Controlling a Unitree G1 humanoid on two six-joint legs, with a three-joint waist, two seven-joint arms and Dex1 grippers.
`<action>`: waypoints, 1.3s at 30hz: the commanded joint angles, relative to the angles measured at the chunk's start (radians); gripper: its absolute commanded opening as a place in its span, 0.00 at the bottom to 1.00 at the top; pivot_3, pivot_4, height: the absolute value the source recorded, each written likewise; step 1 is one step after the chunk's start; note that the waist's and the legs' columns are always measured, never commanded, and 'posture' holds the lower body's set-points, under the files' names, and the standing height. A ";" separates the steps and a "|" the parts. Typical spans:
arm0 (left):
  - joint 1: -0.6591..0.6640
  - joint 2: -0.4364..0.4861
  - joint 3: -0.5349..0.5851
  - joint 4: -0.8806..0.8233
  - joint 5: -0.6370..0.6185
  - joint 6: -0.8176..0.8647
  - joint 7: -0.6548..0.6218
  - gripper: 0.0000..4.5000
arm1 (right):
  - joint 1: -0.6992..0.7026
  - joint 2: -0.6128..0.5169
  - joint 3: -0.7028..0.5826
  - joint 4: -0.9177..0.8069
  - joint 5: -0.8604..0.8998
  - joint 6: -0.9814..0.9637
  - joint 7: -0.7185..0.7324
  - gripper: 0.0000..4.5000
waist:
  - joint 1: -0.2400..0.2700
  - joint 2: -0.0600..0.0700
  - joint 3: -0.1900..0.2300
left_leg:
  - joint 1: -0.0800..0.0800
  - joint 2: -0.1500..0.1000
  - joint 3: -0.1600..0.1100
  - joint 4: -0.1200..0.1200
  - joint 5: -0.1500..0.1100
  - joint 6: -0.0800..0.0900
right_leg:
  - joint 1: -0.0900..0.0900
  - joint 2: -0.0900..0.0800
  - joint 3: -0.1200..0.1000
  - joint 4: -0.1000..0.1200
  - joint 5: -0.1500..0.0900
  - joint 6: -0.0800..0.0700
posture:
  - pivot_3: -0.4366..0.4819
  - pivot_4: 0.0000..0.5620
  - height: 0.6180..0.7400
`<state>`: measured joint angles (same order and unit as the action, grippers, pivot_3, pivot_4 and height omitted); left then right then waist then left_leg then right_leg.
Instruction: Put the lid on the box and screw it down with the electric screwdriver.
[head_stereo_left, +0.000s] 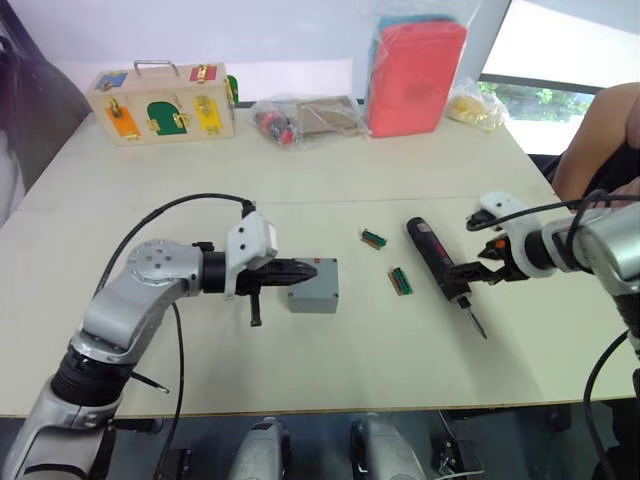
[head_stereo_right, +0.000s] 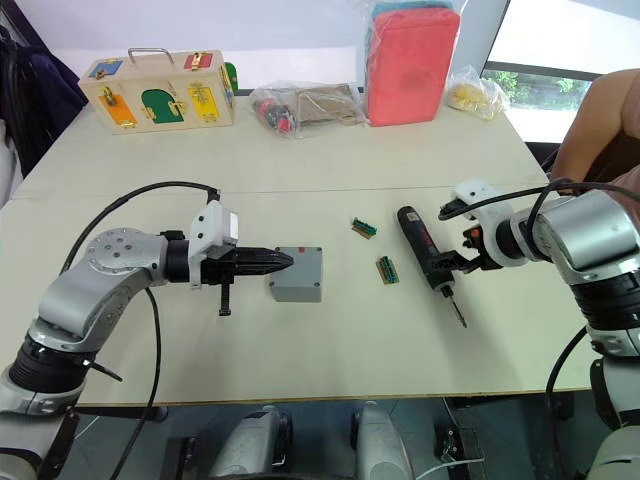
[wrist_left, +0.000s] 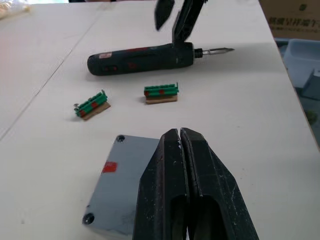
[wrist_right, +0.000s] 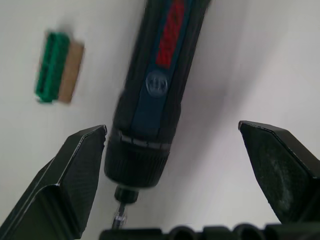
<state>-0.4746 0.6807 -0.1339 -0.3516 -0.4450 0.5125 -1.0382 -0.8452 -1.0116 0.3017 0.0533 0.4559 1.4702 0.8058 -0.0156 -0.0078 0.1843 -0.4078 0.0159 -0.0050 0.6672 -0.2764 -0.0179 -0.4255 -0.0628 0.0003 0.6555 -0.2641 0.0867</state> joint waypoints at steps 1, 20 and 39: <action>0.007 -0.003 0.018 -0.027 -0.007 -0.019 0.006 0.00 | -0.069 0.018 0.069 0.091 -0.023 -0.015 0.047 0.99 | 0.002 0.000 0.000 | 0.000 0.000 0.000 0.000 0.000 0.000 | 0.000 0.000 0.000 0.000 0.000 0.000 | 0.48 0.27 0.92; 0.060 0.025 0.040 -0.069 0.002 0.006 0.064 0.00 | -0.262 0.155 0.272 0.390 -0.218 -0.125 0.199 0.39 | -0.004 -0.002 -0.001 | 0.000 0.000 0.000 0.000 0.000 0.000 | 0.000 0.000 0.000 0.000 0.000 0.000 | 0.48 0.27 0.92; -0.010 -0.014 -0.033 0.148 0.083 -0.065 0.026 0.00 | 0.071 0.789 -0.556 -0.382 0.067 -0.746 -0.164 0.39 | 0.010 0.003 0.002 | -0.001 0.000 -0.001 0.000 0.001 -0.001 | -0.002 0.000 -0.001 0.005 0.000 0.000 | 0.48 0.27 0.92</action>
<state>-0.4732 0.6712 -0.1550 -0.2089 -0.3769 0.4685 -1.0056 -0.7729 -0.2307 -0.2039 -0.2507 0.4987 0.8501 0.6662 -0.0057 -0.0053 0.1860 -0.4097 0.0153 -0.0057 0.6678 -0.2758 -0.0191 -0.4280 -0.0637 -0.0006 0.6600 -0.2639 0.0867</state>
